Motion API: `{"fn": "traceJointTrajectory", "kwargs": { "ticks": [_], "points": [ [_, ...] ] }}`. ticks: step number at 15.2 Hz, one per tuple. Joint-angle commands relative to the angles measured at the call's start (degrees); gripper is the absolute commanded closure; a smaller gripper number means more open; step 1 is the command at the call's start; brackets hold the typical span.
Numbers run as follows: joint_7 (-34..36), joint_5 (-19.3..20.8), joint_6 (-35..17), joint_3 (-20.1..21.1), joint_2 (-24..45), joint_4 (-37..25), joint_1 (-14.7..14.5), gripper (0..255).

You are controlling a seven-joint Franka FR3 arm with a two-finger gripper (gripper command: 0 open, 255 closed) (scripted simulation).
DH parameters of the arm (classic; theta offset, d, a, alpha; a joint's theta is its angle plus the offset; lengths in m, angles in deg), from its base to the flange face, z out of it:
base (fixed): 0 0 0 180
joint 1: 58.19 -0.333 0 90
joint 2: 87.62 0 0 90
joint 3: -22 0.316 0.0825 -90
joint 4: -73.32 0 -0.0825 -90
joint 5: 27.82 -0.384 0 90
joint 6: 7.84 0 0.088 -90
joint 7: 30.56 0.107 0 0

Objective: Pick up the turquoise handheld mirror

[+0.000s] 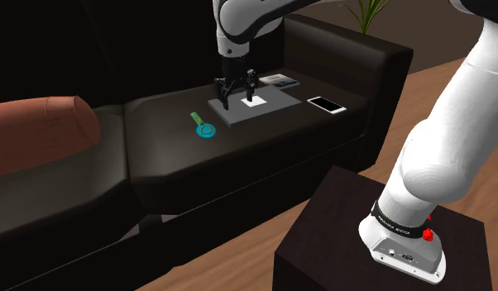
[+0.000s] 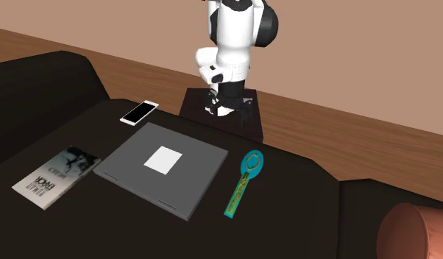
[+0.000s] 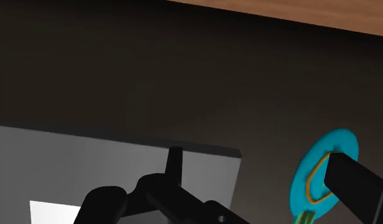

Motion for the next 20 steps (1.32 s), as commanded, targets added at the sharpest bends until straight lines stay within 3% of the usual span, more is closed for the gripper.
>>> {"fn": "traceJointTrajectory", "kwargs": {
  "ticks": [1,13,20],
  "points": [
    [1.7,-0.1,-0.3,0.5,4.7,-4.0,-0.3,0],
    [8.4,-0.2,6.1,0.8,34.0,-38.0,-2.4,0],
    [8.4,-0.1,0.7,0.7,34.9,-33.5,-2.3,0]
  ]
}}
